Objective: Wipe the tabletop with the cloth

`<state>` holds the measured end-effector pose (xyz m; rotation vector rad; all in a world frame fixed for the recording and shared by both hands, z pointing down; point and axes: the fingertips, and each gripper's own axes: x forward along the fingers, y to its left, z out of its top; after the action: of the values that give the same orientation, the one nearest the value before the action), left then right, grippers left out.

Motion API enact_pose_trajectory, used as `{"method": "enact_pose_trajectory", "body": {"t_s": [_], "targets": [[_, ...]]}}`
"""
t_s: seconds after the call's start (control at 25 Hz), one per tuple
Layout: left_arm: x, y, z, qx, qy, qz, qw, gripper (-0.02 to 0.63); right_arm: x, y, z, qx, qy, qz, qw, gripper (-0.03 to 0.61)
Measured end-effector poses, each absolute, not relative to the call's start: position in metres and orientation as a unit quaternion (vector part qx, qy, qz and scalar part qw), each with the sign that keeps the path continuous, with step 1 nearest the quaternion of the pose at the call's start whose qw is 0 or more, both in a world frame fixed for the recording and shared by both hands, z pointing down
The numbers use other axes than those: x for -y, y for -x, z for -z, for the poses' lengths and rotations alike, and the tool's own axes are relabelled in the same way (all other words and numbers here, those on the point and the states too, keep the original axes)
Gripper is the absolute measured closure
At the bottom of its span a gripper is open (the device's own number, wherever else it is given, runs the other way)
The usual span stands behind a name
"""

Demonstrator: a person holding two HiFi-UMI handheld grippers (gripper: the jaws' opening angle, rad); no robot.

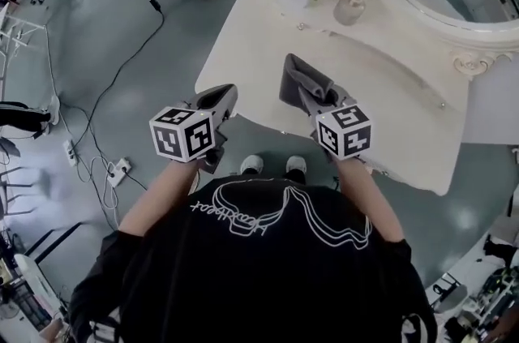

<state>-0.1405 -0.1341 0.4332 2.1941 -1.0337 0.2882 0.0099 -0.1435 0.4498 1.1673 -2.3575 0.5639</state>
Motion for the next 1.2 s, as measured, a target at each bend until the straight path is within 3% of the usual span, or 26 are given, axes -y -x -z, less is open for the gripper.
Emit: {"method": "enact_pose_trajectory", "body": {"t_s": [0.32, 0.6, 1.2], "targets": [[0.118, 0.24, -0.446, 0.449, -0.815, -0.102, 0.351, 0.609, 0.158, 0.128, -0.467, 0.89, -0.347, -0.191, 0.225, 0.528], [0.106, 0.289, -0.461, 0.467, -0.797, -0.089, 0.371, 0.609, 0.162, 0.203, -0.491, 0.893, -0.313, -0.22, 0.238, 0.527], [0.112, 0.298, -0.475, 0.462, -0.794, -0.096, 0.384, 0.609, 0.192, 0.206, -0.544, 0.857, -0.355, -0.201, 0.314, 0.526]]}}
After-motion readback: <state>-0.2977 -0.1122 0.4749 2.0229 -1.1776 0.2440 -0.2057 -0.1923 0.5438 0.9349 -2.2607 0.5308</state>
